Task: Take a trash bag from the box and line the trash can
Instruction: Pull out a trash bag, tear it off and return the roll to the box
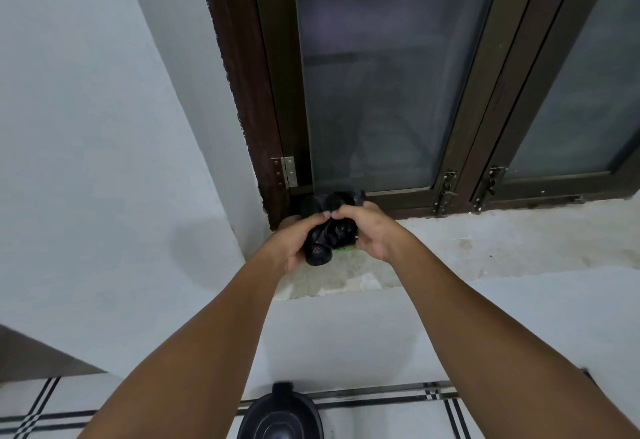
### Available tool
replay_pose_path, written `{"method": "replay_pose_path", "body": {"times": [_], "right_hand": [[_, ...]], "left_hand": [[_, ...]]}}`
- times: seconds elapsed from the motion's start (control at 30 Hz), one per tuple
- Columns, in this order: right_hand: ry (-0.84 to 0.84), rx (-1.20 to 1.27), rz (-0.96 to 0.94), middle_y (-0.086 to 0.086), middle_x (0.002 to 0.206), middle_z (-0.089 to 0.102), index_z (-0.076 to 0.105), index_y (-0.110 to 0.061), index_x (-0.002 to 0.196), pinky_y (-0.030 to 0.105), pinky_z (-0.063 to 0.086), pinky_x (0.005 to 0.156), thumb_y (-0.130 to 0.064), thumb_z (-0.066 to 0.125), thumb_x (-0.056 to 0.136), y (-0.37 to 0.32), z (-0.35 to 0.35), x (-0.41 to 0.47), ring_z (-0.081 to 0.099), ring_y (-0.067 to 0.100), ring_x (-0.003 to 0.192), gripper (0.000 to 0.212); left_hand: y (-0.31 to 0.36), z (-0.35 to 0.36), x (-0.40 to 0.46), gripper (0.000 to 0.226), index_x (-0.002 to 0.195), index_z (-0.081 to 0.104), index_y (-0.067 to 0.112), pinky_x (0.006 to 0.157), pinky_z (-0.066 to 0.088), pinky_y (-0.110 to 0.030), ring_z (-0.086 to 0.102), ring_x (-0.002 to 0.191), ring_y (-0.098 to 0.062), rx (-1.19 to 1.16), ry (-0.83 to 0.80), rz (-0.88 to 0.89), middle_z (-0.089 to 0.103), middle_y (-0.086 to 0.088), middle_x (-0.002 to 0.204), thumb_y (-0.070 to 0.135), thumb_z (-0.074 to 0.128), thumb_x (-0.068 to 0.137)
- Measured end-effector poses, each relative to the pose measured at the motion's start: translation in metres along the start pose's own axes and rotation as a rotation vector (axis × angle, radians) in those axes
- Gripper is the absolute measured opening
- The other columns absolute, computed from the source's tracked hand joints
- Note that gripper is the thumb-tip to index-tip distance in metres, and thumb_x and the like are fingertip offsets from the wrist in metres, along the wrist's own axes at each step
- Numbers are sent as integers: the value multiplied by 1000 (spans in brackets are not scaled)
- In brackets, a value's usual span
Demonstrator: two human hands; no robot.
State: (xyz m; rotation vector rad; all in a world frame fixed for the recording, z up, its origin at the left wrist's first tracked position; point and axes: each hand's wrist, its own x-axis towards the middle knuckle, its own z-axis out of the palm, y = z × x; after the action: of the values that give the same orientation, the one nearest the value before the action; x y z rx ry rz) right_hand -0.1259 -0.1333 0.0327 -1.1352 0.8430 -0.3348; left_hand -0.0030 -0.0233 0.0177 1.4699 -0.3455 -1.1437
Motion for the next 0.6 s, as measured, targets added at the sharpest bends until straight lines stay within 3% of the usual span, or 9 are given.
{"method": "replay_pose_path", "body": {"times": [0.07, 0.13, 0.27, 0.4, 0.5, 0.6], "right_hand": [[-32, -57, 41, 16, 123, 71, 61, -8, 128, 43, 61, 90, -6, 68, 86, 1, -2, -1, 67, 30, 115, 43], [-5, -30, 67, 17, 124, 71, 61, -6, 128, 40, 61, 86, -4, 64, 87, 3, -2, -1, 67, 29, 114, 41], [91, 179, 75, 21, 122, 67, 55, -1, 133, 40, 59, 74, 3, 48, 91, 3, -2, 0, 65, 32, 105, 42], [209, 248, 59, 21, 115, 70, 58, 1, 130, 50, 59, 89, 3, 39, 92, -1, -2, -1, 68, 35, 98, 42], [149, 300, 101, 20, 117, 72, 61, -4, 128, 54, 55, 99, -17, 45, 99, -4, -6, -2, 69, 37, 103, 36], [-73, 138, 114, 14, 122, 75, 69, -12, 127, 49, 56, 101, -53, 70, 91, -4, -8, -4, 73, 30, 111, 55]], "left_hand": [[2, 4, 4, 57, 126, 64, 17, 71, 59, -35, 76, 94, -27, 46, 132, 43, 78, -9, 109, 47, 81, 81], [6, 7, 4, 57, 126, 64, 21, 72, 58, -34, 75, 95, -26, 66, 120, 22, 77, -8, 110, 57, 74, 84], [13, 9, -1, 44, 122, 67, 11, 75, 56, -36, 70, 90, -30, -95, -6, -106, 75, -16, 111, 42, 56, 93], [6, 6, -2, 45, 127, 67, 13, 75, 60, -38, 71, 108, -30, -86, -45, -73, 76, -13, 118, 30, 76, 87], [2, 5, -5, 47, 123, 69, 15, 70, 57, -33, 73, 103, -26, -97, -48, -85, 78, -9, 112, 33, 83, 81], [-1, 4, -3, 45, 125, 69, 16, 75, 56, -32, 74, 100, -24, -105, -75, -86, 79, -6, 112, 34, 80, 84]]}}
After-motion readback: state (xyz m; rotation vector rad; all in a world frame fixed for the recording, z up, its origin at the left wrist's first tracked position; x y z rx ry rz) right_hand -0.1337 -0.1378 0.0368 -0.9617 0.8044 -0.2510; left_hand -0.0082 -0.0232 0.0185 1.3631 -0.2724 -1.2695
